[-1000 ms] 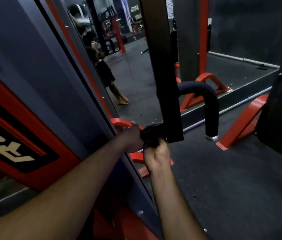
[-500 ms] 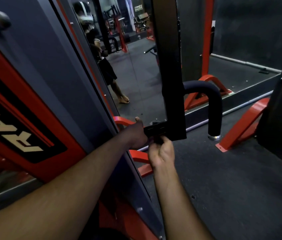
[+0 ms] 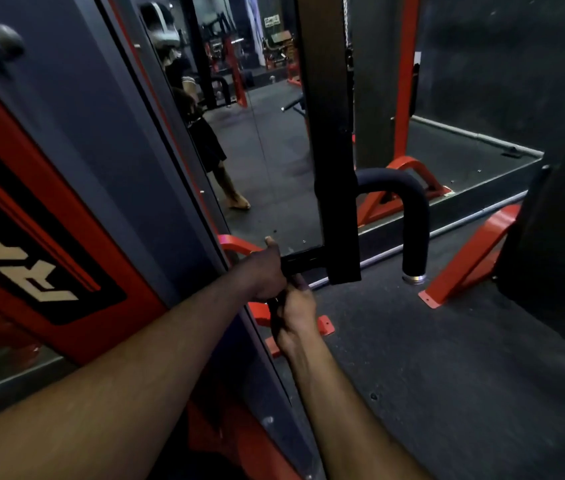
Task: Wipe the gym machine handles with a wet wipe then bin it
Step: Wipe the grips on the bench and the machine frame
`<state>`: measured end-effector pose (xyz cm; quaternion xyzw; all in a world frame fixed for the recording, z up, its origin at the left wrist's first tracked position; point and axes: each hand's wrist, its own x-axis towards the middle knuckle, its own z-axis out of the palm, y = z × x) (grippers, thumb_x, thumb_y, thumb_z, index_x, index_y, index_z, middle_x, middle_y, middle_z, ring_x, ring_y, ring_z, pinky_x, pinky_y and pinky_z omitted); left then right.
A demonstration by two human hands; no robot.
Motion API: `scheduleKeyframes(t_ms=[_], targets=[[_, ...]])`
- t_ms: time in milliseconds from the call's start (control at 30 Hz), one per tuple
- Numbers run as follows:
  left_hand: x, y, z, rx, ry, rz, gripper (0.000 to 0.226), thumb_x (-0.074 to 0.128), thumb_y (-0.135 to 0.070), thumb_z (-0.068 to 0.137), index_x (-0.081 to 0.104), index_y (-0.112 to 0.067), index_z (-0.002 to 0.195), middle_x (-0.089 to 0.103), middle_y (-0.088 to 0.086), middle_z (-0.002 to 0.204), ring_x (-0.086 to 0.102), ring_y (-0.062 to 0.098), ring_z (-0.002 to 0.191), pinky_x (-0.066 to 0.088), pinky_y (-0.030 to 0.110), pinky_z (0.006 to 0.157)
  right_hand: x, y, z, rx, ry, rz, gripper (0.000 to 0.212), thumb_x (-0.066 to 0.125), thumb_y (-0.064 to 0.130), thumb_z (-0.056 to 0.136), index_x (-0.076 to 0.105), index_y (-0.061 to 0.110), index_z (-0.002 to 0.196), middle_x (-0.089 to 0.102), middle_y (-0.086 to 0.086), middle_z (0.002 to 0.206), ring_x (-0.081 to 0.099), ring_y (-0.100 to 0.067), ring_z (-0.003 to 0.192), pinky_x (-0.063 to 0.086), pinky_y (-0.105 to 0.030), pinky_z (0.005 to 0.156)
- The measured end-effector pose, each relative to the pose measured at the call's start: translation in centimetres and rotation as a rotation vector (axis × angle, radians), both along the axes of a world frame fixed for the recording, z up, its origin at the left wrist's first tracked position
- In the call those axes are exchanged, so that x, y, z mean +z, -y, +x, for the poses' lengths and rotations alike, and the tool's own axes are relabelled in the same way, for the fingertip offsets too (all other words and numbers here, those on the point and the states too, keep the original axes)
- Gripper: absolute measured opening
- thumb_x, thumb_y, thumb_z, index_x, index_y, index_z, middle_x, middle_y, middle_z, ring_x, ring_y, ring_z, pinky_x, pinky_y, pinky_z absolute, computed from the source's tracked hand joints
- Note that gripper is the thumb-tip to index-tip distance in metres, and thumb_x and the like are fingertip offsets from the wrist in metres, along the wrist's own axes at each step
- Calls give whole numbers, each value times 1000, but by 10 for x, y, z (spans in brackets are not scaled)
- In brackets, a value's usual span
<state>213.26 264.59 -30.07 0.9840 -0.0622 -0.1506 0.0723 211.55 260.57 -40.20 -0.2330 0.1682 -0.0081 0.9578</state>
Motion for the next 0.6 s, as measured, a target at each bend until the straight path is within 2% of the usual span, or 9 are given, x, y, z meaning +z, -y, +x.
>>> scheduleKeyframes(t_ms=[67, 167, 267, 333, 400, 500, 600], targets=[[1, -1, -1, -1, 2, -12, 81, 48, -7, 96, 2, -5, 162, 57, 24, 139, 57, 36, 125, 48, 36, 90, 1, 3, -2, -12, -14, -38, 37, 37, -15, 96, 65, 2, 112, 74, -11, 88, 70, -15, 71, 56, -22, 62], [-1, -3, 1, -7, -8, -5, 79, 50, -11, 97, 5, -7, 162, 52, 26, 144, 53, 37, 130, 45, 33, 93, 9, 10, 0, -127, -105, 40, 39, 33, -19, 92, 56, 10, 80, 63, 1, 56, 57, -9, 53, 48, -17, 49], [-2, -1, 1, -28, 4, -2, 65, 52, -14, 98, 24, -2, 156, 53, 27, 141, 54, 38, 127, 45, 32, 87, 8, 21, 7, -241, -171, 160, 34, 39, -17, 92, 53, 10, 77, 59, 1, 49, 57, -12, 53, 50, -18, 48], [-2, -2, 1, -42, 13, -5, 48, 53, -17, 98, 41, -1, 142, 57, 26, 135, 57, 39, 122, 47, 33, 85, 8, 24, 8, -280, -201, 190, 31, 42, -14, 93, 56, 11, 80, 62, 2, 50, 58, -12, 59, 51, -19, 52], [-4, -2, 3, -61, 26, 8, 38, 54, -18, 97, 49, -4, 132, 59, 24, 132, 60, 38, 118, 49, 35, 85, 9, 22, 7, -313, -222, 190, 31, 44, -11, 95, 58, 14, 85, 64, 3, 59, 58, -10, 65, 49, -20, 60], [-5, -2, 4, -69, 7, 26, 38, 51, -14, 100, 47, -2, 135, 56, 24, 137, 58, 38, 122, 48, 34, 86, 12, 10, 10, -397, -183, 165, 26, 50, -6, 98, 63, 16, 90, 66, -1, 77, 62, -11, 73, 51, -23, 72], [-3, -1, 4, -61, 11, -11, 38, 49, -16, 103, 50, -1, 138, 57, 19, 137, 57, 35, 124, 45, 33, 92, -3, 0, 11, -493, -191, -59, 16, 60, 9, 98, 72, 18, 93, 74, -6, 92, 69, -20, 88, 55, -34, 84]])
